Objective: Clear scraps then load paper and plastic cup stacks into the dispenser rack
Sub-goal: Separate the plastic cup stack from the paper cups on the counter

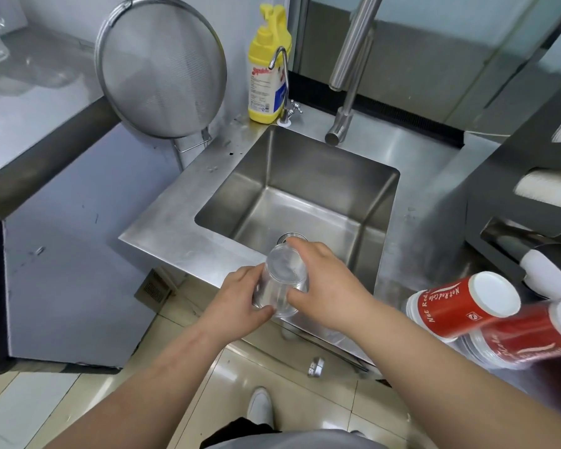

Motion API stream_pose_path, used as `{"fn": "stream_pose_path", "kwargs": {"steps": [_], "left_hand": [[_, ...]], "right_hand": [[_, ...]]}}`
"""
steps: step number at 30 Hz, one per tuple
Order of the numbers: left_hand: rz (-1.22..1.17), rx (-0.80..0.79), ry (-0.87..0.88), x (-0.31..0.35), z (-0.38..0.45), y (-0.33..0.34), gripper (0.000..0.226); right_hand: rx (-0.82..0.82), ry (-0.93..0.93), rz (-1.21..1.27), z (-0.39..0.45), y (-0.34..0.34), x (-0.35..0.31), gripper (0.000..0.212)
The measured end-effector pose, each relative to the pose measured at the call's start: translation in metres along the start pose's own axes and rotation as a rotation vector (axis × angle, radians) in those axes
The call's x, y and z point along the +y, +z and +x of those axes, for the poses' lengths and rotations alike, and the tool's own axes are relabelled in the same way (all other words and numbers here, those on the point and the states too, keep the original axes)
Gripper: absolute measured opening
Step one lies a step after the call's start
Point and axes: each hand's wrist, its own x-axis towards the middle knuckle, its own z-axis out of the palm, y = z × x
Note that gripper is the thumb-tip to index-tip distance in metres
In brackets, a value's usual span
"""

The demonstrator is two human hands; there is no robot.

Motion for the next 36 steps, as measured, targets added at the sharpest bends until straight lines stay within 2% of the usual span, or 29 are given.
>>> {"fn": "stream_pose_path", "kwargs": {"steps": [6, 11, 16, 19, 21, 25, 31, 36], "left_hand": [[0.081, -0.067, -0.009, 0.002, 0.007, -0.012, 0.050], [0.117, -0.134, -0.028, 0.005, 0.010, -0.024, 0.052], [0.265, -0.276, -0.047, 0.009, 0.020, -0.053, 0.030], [0.410, -0.353, -0.110, 0.017, 0.031, -0.080, 0.055], [0.488, -0.408, -0.107, 0.031, 0.039, -0.103, 0.054], [0.708, -0.500, 0.011, 0.084, 0.063, -0.143, 0.046], [0.919, -0.495, 0.231, 0.189, 0.094, -0.166, 0.047], [0.966, -0.522, 0.458, 0.276, 0.105, -0.136, 0.051]], "right_hand": [[-0.132, -0.009, -0.143, 0.009, -0.023, -0.009, 0.072], [-0.178, -0.050, -0.248, 0.018, -0.033, -0.016, 0.061], [-0.244, -0.064, -0.395, 0.024, -0.053, -0.020, 0.065], [-0.293, -0.104, -0.493, 0.027, -0.073, -0.024, 0.040], [-0.331, -0.116, -0.570, 0.027, -0.088, -0.029, 0.041], [-0.329, -0.144, -0.670, 0.023, -0.121, -0.033, 0.056], [-0.247, -0.182, -0.775, -0.004, -0.173, -0.027, 0.051], [-0.199, -0.096, -0.738, -0.055, -0.215, 0.003, 0.043]]}}
